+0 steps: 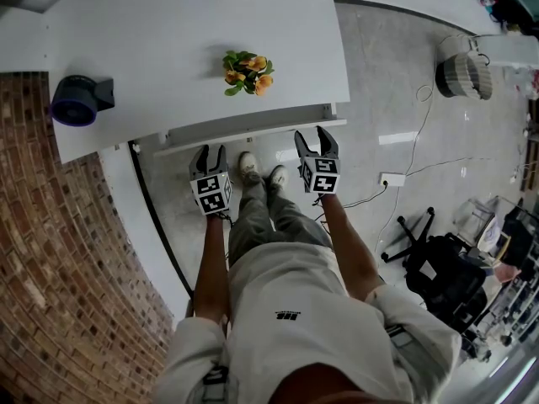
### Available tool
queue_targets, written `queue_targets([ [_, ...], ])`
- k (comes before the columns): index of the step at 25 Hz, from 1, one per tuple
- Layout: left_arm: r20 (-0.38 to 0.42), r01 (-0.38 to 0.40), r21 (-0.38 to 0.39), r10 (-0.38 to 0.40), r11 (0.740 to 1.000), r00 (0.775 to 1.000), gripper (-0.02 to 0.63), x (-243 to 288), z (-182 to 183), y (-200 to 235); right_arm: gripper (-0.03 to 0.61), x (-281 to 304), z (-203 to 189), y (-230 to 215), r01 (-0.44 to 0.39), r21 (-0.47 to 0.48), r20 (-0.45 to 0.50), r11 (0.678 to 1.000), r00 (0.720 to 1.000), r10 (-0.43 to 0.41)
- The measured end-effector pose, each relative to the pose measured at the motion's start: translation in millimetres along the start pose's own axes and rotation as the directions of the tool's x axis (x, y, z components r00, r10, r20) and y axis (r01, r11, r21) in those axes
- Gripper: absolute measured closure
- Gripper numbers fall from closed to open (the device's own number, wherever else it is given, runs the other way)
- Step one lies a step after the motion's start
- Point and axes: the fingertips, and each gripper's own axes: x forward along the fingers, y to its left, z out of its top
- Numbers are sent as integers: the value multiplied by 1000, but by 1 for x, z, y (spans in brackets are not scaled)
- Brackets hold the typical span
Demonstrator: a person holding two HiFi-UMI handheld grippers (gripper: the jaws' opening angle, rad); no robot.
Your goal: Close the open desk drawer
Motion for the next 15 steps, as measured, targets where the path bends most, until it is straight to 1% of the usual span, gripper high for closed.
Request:
queue_targets([
  [15, 10, 17, 8, -17, 1000, 1000, 434, 9, 12, 4, 304, 12, 8, -4, 20, 6, 7, 1000, 1000, -20],
])
